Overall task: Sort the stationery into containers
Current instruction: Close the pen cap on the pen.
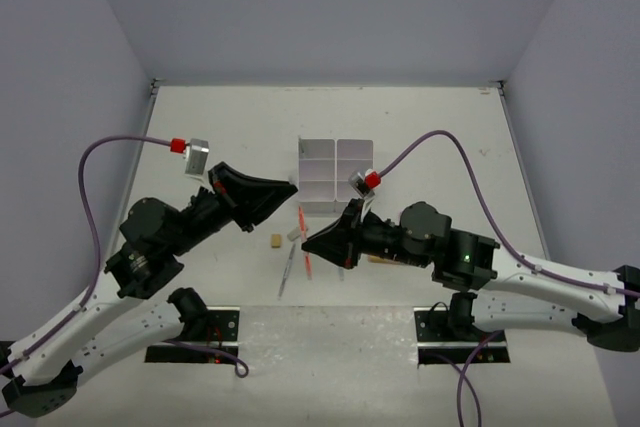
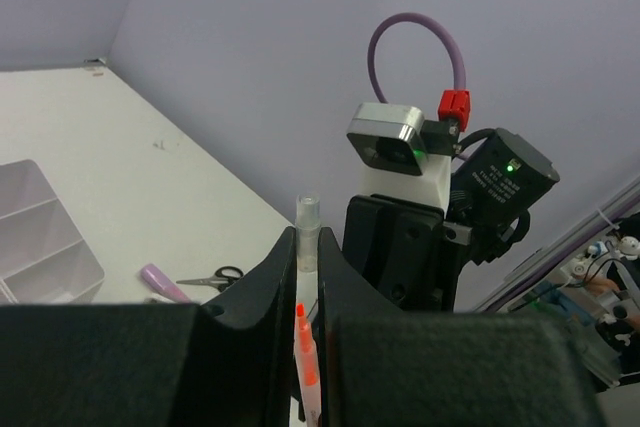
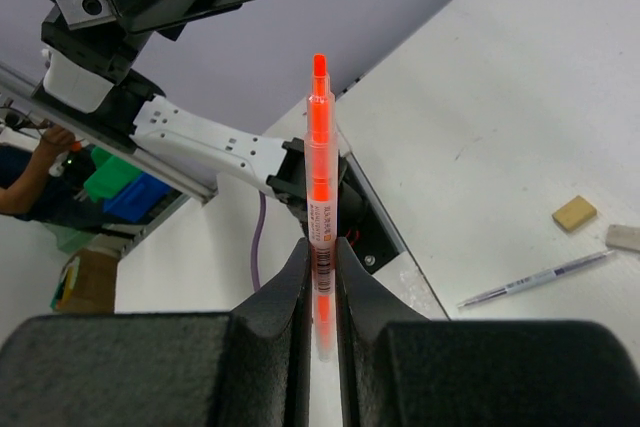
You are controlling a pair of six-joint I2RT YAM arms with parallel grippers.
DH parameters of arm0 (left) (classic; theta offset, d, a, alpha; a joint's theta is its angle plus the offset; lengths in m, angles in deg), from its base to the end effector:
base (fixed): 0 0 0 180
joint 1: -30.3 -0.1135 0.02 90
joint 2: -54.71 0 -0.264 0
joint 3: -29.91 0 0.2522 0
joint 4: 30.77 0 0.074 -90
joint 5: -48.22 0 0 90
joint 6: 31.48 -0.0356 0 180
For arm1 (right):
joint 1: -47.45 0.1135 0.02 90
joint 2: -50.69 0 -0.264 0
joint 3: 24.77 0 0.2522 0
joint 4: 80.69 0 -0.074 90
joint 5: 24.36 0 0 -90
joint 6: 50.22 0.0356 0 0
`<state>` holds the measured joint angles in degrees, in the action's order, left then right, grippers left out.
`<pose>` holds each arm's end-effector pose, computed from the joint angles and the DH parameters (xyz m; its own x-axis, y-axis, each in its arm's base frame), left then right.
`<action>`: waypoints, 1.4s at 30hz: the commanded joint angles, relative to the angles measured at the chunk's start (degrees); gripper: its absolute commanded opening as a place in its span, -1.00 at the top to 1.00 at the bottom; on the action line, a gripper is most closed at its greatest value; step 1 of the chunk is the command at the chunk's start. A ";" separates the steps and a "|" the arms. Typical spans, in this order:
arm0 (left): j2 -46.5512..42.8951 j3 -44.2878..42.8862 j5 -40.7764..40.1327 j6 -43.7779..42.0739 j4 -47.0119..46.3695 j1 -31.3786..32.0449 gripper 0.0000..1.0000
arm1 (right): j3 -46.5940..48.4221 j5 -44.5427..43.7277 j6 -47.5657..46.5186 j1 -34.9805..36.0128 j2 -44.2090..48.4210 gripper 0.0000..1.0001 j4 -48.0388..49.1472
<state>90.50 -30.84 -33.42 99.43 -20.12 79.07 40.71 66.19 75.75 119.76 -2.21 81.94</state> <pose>0.0886 -0.1089 0.4013 -0.4250 -0.4981 -0.7558 0.7392 0.2910 -0.6074 0.0653 0.2060 0.3698 -0.5818 0.1087 -0.8060 -0.7585 0.2853 0.5860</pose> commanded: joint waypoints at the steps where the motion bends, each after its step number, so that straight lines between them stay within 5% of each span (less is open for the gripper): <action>1: 0.43 -2.85 0.59 -0.23 6.42 -0.12 1.00 | 4.06 -4.03 -2.58 -0.16 -0.35 1.00 -2.84; 42: 3.58 -3.63 4.89 -0.77 4.47 -0.15 1.00 | 4.34 -6.44 -6.55 -0.07 1.92 1.00 -5.00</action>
<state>93.97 -32.16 -29.89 99.40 -14.53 79.07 43.15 61.79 69.91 119.76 -1.53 76.02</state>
